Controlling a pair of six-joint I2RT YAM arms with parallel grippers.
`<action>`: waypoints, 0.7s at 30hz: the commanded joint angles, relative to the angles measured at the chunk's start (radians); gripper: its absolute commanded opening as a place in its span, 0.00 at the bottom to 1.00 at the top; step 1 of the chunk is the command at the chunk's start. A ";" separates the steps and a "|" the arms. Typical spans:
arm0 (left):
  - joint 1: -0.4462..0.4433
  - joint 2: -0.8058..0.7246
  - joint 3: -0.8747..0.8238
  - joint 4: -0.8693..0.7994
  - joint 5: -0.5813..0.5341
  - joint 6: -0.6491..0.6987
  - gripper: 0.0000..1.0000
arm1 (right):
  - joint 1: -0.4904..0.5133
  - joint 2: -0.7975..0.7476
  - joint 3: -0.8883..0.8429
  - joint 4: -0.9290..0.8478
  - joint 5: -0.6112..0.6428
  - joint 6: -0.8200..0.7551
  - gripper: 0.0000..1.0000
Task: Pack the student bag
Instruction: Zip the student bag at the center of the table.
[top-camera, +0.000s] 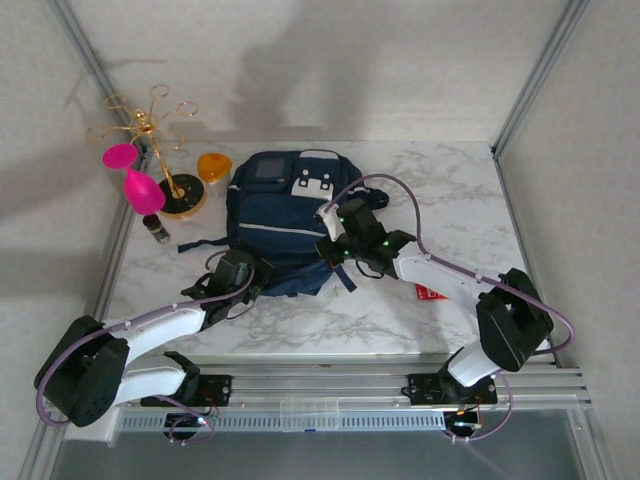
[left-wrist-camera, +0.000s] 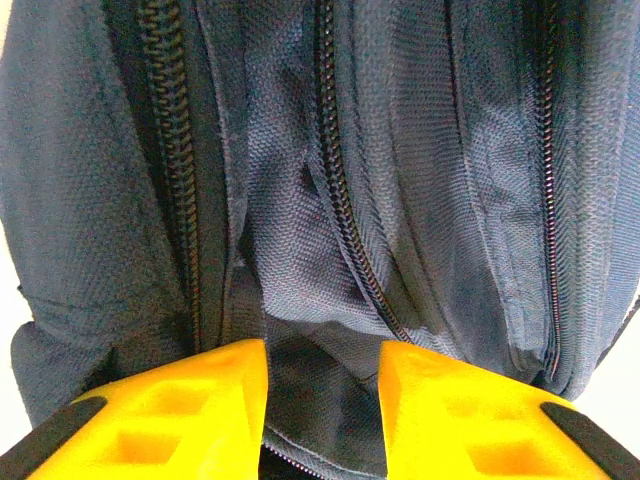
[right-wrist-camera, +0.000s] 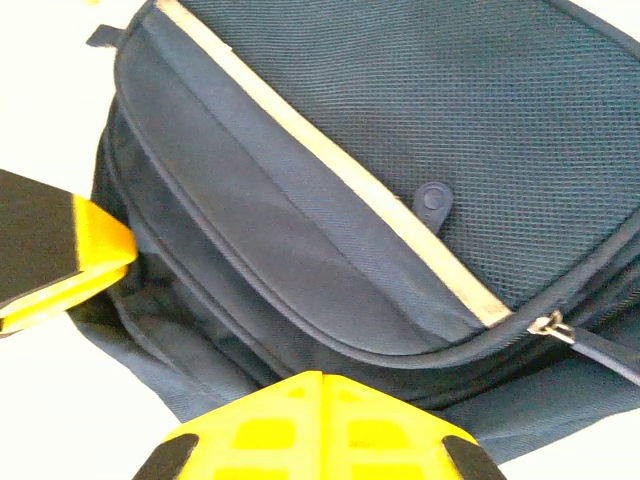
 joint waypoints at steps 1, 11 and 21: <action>0.012 -0.005 0.018 -0.079 -0.024 0.017 0.35 | -0.004 0.019 -0.006 0.005 -0.070 0.040 0.00; 0.019 0.061 0.173 -0.073 -0.011 0.028 0.39 | 0.012 0.072 0.069 -0.037 0.036 0.025 0.50; 0.022 0.027 0.115 -0.007 -0.039 -0.047 0.35 | 0.054 0.168 0.124 0.037 0.172 -0.310 0.75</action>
